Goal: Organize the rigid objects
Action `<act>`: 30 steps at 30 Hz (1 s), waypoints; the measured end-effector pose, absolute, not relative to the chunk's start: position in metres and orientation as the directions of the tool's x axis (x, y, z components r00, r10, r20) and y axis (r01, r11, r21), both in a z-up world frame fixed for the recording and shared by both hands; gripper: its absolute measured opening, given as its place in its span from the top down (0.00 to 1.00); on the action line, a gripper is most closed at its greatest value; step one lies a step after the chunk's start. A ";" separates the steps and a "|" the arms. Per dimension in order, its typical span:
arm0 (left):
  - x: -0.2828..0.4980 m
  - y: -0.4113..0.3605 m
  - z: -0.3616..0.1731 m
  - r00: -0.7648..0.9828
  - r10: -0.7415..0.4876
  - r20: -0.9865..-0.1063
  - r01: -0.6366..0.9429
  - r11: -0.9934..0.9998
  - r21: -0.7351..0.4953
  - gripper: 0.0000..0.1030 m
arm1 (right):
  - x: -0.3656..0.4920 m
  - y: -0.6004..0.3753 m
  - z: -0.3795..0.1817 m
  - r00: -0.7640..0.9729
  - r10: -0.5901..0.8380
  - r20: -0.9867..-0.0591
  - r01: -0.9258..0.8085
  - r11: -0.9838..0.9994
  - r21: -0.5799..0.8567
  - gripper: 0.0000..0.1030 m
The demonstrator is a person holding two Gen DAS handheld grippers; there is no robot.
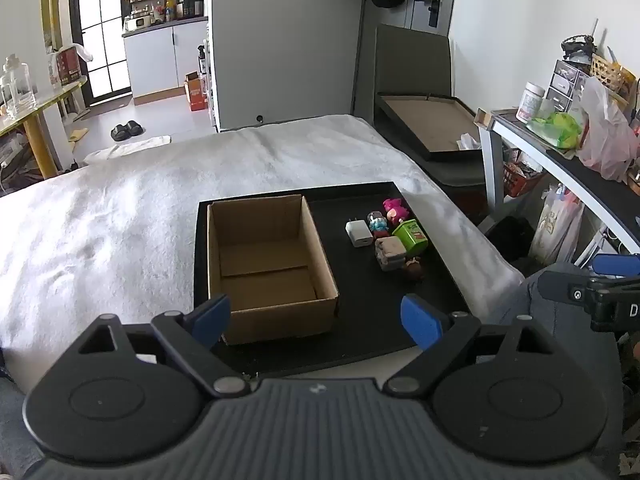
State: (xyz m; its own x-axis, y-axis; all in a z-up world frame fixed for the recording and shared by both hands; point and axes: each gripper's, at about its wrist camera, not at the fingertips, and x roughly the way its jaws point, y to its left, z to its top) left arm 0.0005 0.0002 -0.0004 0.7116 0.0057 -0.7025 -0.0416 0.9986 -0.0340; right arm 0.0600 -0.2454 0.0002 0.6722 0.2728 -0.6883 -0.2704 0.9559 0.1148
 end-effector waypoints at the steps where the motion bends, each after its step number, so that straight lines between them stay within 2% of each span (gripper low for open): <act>1: 0.001 0.000 -0.001 0.710 0.008 -0.704 -0.044 0.998 -0.034 0.11 | 0.060 -0.246 0.000 0.672 0.271 -0.689 -0.272 0.956 0.111 0.00; 30: -0.001 0.001 -0.002 0.718 -0.011 -0.696 -0.034 0.998 -0.051 0.11 | 0.057 -0.240 0.000 0.682 0.246 -0.689 -0.282 0.957 0.063 0.00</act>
